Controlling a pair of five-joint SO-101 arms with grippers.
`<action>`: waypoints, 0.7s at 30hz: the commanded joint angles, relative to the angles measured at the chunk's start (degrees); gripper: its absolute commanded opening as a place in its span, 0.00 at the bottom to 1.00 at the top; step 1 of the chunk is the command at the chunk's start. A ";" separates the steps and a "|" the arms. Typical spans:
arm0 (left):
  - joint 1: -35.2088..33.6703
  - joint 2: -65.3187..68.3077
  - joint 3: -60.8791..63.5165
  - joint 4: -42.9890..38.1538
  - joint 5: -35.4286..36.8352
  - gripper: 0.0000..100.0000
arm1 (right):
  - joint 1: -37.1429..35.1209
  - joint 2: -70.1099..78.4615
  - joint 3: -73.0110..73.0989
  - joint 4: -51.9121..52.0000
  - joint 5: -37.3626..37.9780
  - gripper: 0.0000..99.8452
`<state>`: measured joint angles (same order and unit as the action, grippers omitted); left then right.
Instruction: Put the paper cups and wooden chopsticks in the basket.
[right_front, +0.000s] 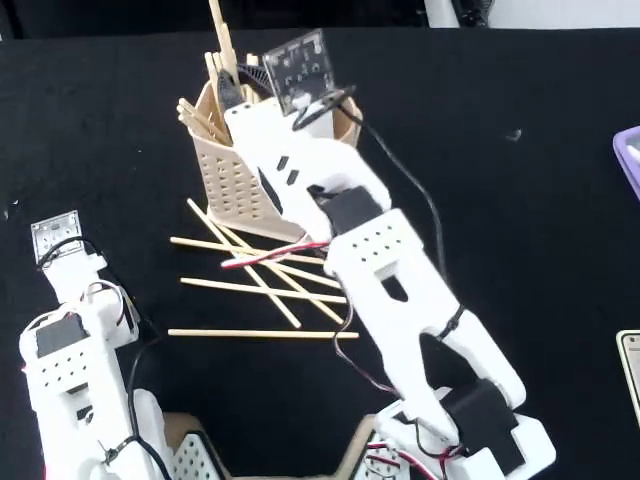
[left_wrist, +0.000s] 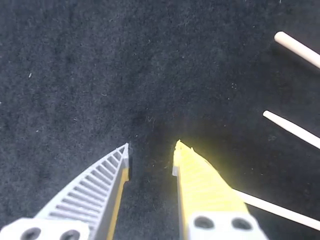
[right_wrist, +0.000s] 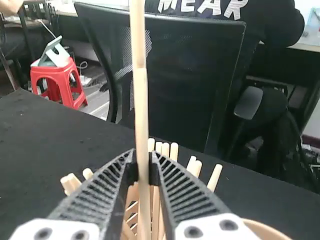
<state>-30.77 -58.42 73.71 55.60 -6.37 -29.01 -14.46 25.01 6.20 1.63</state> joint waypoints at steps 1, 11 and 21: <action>0.92 -0.26 -0.48 -1.32 0.26 0.15 | 0.35 -0.13 2.07 -5.45 -0.26 0.01; 0.92 -0.26 -0.48 -1.41 0.26 0.15 | 0.35 -0.13 6.64 -6.07 -0.26 0.01; 0.92 -0.26 -0.48 -1.41 0.26 0.15 | -2.64 -0.57 6.20 -4.40 -0.26 0.15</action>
<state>-30.77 -58.42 73.71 55.60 -6.37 -29.89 -14.29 31.69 1.01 1.63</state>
